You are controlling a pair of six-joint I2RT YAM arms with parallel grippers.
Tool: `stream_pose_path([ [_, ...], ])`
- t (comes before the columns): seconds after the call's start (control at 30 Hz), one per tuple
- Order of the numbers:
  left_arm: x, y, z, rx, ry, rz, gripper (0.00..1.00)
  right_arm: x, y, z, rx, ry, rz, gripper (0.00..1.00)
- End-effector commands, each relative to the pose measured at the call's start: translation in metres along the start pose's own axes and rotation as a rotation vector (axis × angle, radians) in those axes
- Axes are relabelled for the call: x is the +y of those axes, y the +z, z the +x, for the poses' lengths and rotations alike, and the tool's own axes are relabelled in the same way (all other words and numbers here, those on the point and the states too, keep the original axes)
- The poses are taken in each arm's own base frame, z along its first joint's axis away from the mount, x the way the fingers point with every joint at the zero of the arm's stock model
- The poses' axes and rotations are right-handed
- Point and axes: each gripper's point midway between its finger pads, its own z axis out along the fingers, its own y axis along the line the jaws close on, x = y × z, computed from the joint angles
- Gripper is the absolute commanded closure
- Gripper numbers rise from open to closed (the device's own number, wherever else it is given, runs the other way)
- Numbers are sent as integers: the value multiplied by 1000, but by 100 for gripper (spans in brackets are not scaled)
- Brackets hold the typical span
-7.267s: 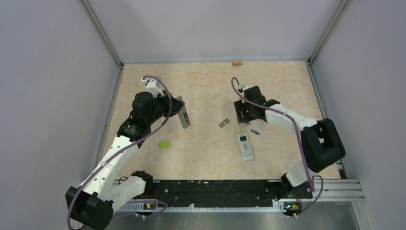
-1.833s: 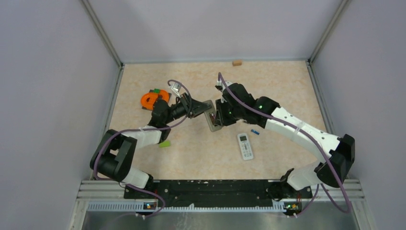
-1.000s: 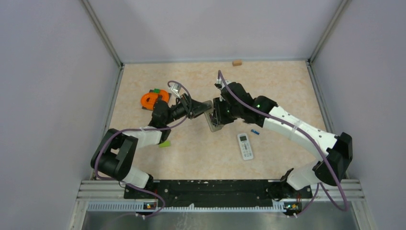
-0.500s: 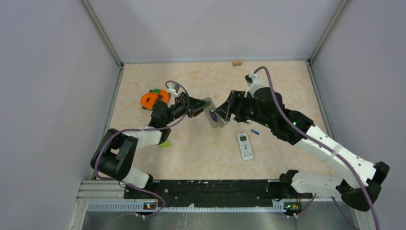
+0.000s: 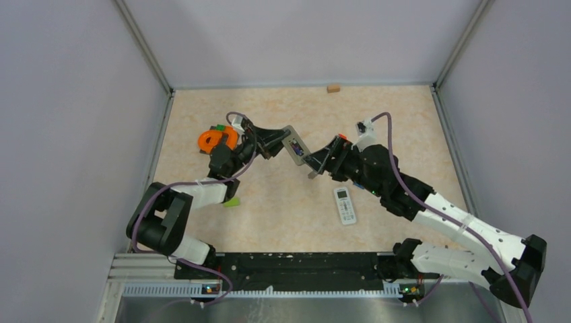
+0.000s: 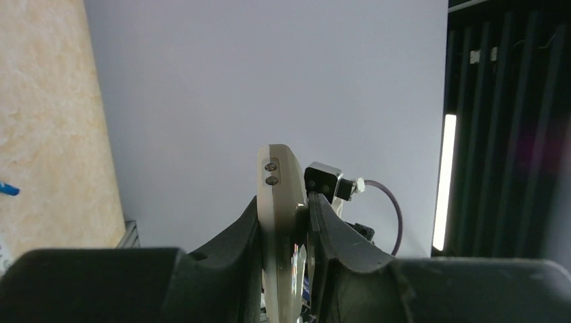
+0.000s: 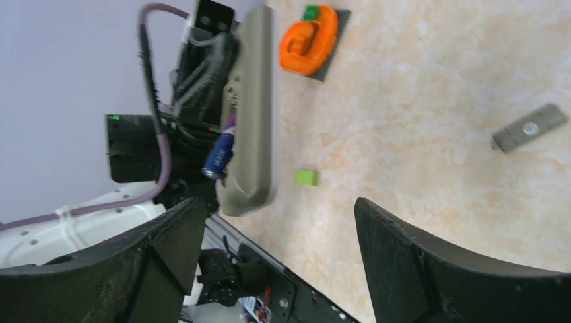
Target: Load the batteries into the remote control
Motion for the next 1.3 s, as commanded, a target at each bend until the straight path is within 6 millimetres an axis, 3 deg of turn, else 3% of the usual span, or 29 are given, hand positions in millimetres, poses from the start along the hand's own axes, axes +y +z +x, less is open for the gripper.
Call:
stream_pose_path([
  [0.0, -60, 1, 8, 26, -25, 177, 100, 59, -14, -38, -140, 79, -231, 22],
  [0.17, -70, 0, 10, 28, -21, 198, 100, 64, -10, -38, -137, 89, -246, 41],
  [0.3, -72, 0, 11, 28, -14, 204, 100, 60, -5, -36, -129, 97, -231, 48],
  [1.07, -69, -4, 16, 35, 14, 196, 100, 60, 18, -24, -75, 84, -206, 53],
  [1.27, -67, -4, 15, 28, 24, 187, 100, 60, 11, -26, -94, 82, -227, 45],
])
